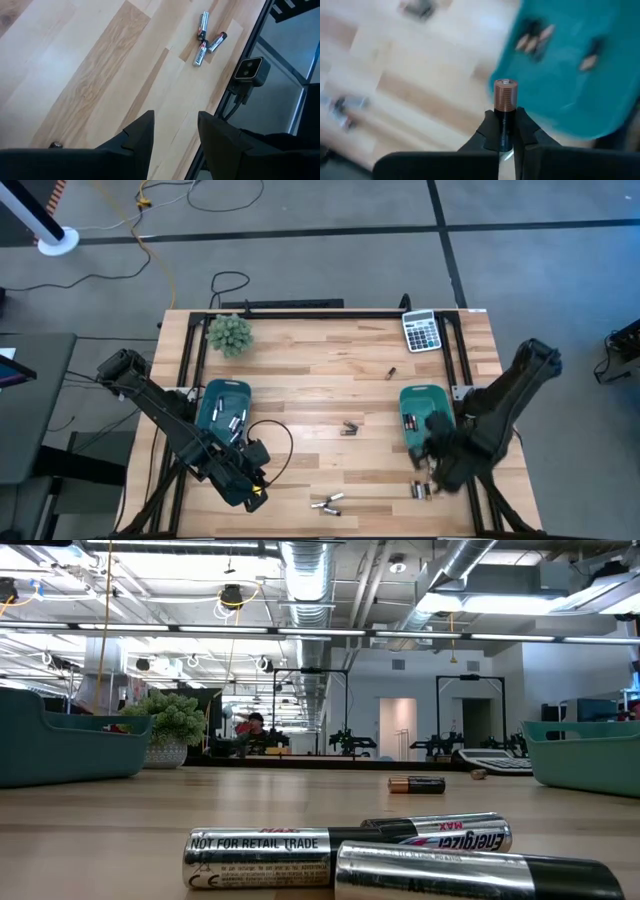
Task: Sort batteries
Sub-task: Put the black battery into the green bin
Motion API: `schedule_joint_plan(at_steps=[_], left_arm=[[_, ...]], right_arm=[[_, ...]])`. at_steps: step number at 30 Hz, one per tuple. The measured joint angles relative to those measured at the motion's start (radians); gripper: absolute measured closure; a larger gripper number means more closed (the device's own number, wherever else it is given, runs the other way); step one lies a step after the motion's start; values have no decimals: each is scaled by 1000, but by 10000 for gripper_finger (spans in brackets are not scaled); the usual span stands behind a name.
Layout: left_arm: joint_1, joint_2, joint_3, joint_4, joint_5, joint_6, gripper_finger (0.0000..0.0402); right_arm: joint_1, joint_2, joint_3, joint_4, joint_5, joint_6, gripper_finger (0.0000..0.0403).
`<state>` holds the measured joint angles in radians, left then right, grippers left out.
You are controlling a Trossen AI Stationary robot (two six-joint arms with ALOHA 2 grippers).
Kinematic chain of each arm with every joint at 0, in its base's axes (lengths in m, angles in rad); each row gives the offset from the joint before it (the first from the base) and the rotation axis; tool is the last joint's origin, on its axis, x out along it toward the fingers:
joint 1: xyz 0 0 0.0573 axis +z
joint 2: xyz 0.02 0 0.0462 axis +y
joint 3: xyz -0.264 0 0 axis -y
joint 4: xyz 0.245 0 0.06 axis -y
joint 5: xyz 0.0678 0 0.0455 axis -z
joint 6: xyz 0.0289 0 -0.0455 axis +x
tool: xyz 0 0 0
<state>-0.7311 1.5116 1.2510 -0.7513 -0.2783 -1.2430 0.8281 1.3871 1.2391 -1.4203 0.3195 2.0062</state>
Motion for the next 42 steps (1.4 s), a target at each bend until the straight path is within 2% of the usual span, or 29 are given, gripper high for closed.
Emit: schedule_joint_plan(at_steps=[3,8,13,19,23,29,42], left_arm=[[0,5,0,0,0,-1,255],[-2,29,-1,-14,0,-99,255],[-27,58,-1,-132,7,-238,255],[-67,60,-23,-261,86,-363,255],[-106,61,-90,-230,197,-460,255],[-168,61,-176,-191,269,-618,255],[-193,61,-278,-103,299,-681,255]], right_arm=[[-95,-69,-49,-38,0,-103,386],[-239,-224,-218,123,-1,-300,386],[-341,-389,-410,244,-45,-313,386],[-416,-511,-556,336,-118,-320,385],[-438,-517,-587,365,-140,-358,376],[-439,-496,-589,390,-148,-417,363],[-438,-484,-589,393,-149,-452,325]])
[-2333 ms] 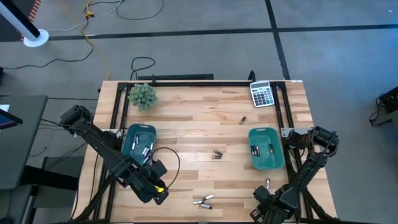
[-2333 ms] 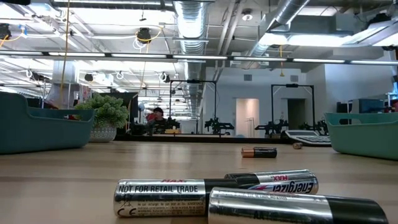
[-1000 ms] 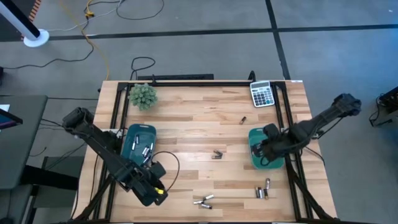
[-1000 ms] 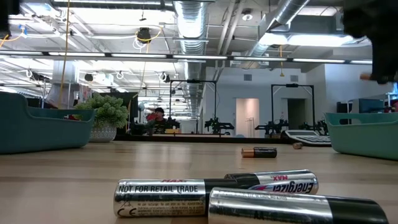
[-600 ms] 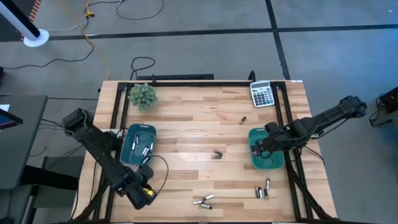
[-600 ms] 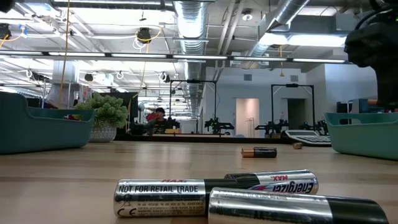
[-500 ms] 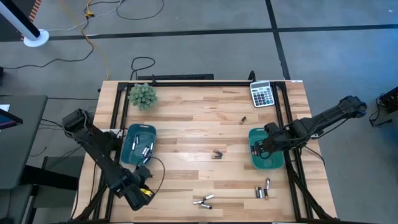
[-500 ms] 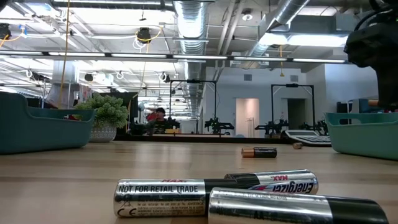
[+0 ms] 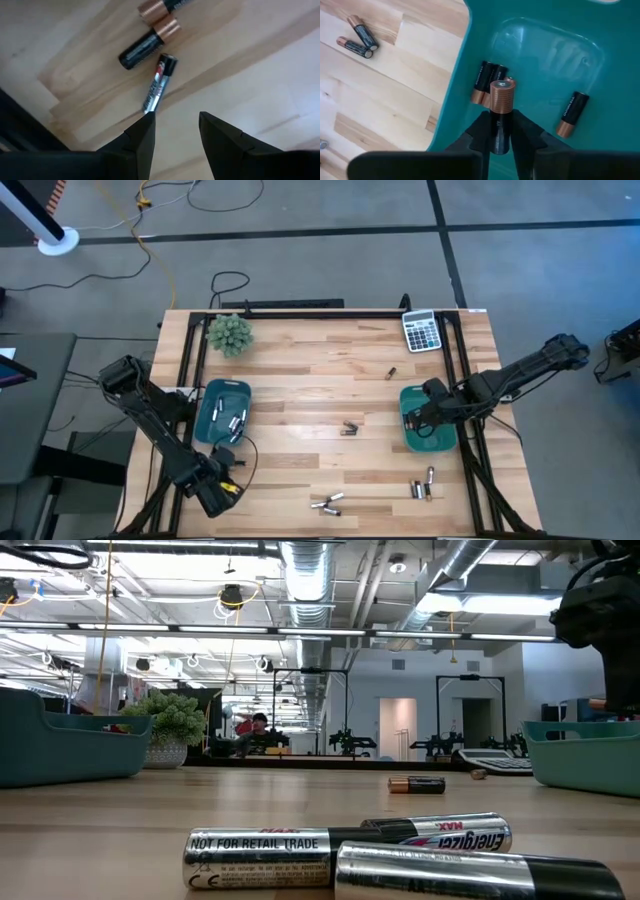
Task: Sort batteries
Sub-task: Put the black battery into the green bin, then put the silver battery into the blue bin
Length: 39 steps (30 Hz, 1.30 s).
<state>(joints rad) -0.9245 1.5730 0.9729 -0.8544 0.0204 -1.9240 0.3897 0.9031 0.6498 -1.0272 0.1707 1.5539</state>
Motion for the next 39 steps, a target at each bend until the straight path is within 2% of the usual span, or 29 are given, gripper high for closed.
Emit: schedule_joint_plan(at_steps=[12,27,39], left_arm=[[0,0,-2,8,-1,4,255],[0,0,-2,18,-3,11,255],[-6,0,-49,13,-4,60,255]], right_arm=[[0,2,-19,-19,0,16,319],[0,2,-33,-10,1,36,254],[1,2,-34,54,1,36,251]])
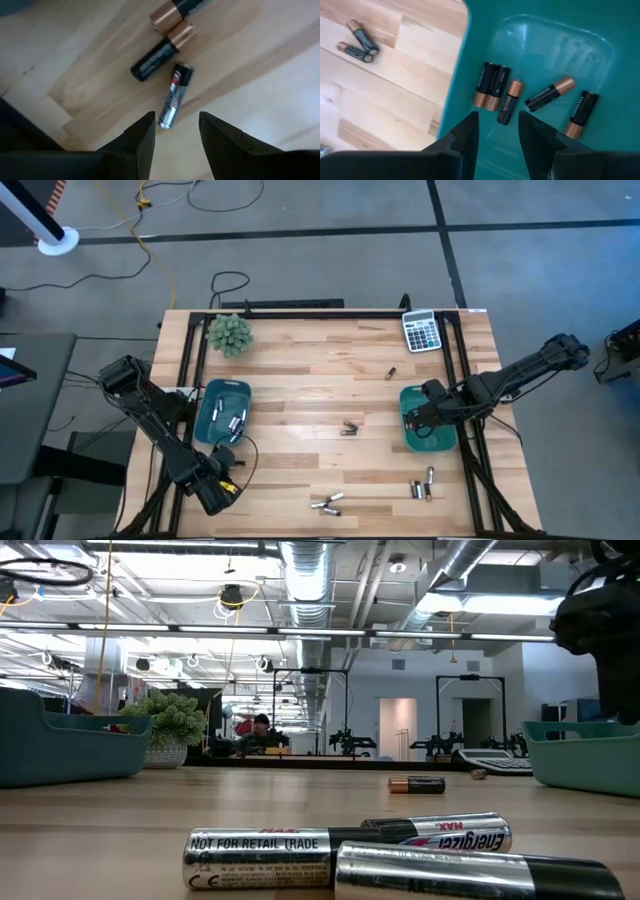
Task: Sort batteries
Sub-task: Put the silver battery into the blue bin
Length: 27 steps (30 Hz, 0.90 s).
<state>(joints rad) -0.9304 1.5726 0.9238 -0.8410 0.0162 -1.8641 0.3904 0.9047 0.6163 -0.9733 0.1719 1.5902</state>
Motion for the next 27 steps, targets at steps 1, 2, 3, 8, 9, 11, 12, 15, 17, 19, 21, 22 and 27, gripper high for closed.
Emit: schedule_joint_plan(at_steps=[1,2,3,8,9,11,12,15,17,19,21,22,27], left_arm=[[-2,0,-12,10,0,-1,255],[-2,0,-29,30,0,-4,255],[-2,0,-46,52,1,-4,255],[-2,-2,-111,205,5,-10,255],[-2,-4,-120,214,6,-21,256],[-2,-4,-123,220,6,-35,260],[-2,-4,-124,221,6,-38,266],[-2,-4,-125,221,7,-40,296],[-2,-3,-126,216,8,-46,328],[-2,-7,-125,218,6,-50,362],[-2,-9,-114,214,4,-51,367],[-2,-9,-106,203,2,-51,367],[-2,-26,-40,128,-17,-56,367]], right_arm=[[0,0,0,6,0,0,251],[0,0,0,14,0,0,251],[0,0,0,27,0,0,251],[0,0,0,63,0,-1,251],[0,0,0,67,0,-1,251],[0,-2,0,72,0,0,251],[0,-3,0,73,0,4,251],[0,-3,7,65,0,13,251],[0,-3,27,54,0,5,251],[0,-7,53,31,0,-2,251],[0,-12,86,3,1,-16,251],[0,-12,106,-12,1,-23,251],[21,-12,218,-121,22,-44,264]])
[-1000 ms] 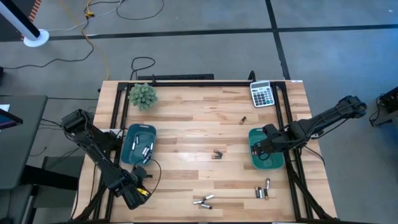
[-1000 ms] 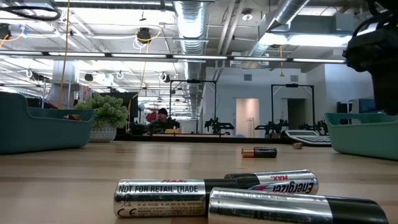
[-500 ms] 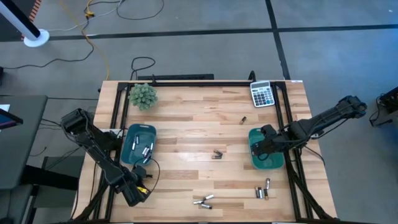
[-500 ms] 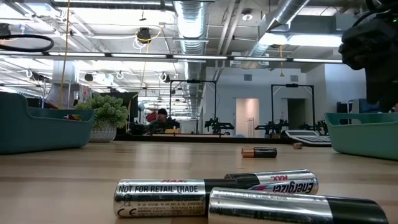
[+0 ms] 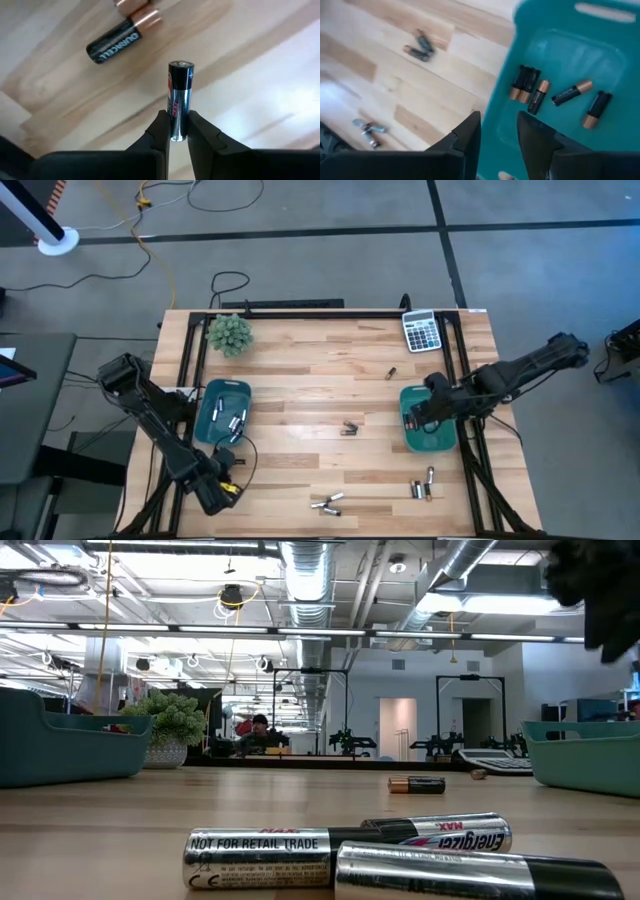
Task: Sort batteries
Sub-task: Put the silver battery into the blue bin
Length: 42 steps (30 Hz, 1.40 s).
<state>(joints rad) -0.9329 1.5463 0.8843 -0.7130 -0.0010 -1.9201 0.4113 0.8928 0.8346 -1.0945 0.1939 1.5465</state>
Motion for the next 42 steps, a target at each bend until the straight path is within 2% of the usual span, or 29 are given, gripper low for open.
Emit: schedule_joint_plan(at_steps=[3,9,18,22,24,27,29,32,38,42], left_arm=[[0,0,63,-49,-57,3,367],[9,-1,213,-155,-229,34,367],[114,-3,457,-548,-336,110,367],[198,-12,485,-764,-329,179,367],[247,-36,460,-798,-310,246,367],[307,-107,374,-725,-342,378,367],[351,-180,286,-632,-342,434,367],[414,-308,124,-547,-331,428,367],[574,-567,-187,-274,-227,439,367],[696,-647,-306,-170,-157,541,367]], right_arm=[[47,0,44,20,65,-72,278],[208,11,17,243,268,-306,292],[352,107,-21,332,306,-261,291],[389,150,-21,348,320,-213,292],[400,171,-21,363,346,-191,292],[406,199,-21,412,363,-185,292],[406,217,-21,448,364,-185,292],[406,243,-21,496,365,-185,292],[404,270,-21,549,365,-183,292],[371,271,-21,579,365,-169,292]])
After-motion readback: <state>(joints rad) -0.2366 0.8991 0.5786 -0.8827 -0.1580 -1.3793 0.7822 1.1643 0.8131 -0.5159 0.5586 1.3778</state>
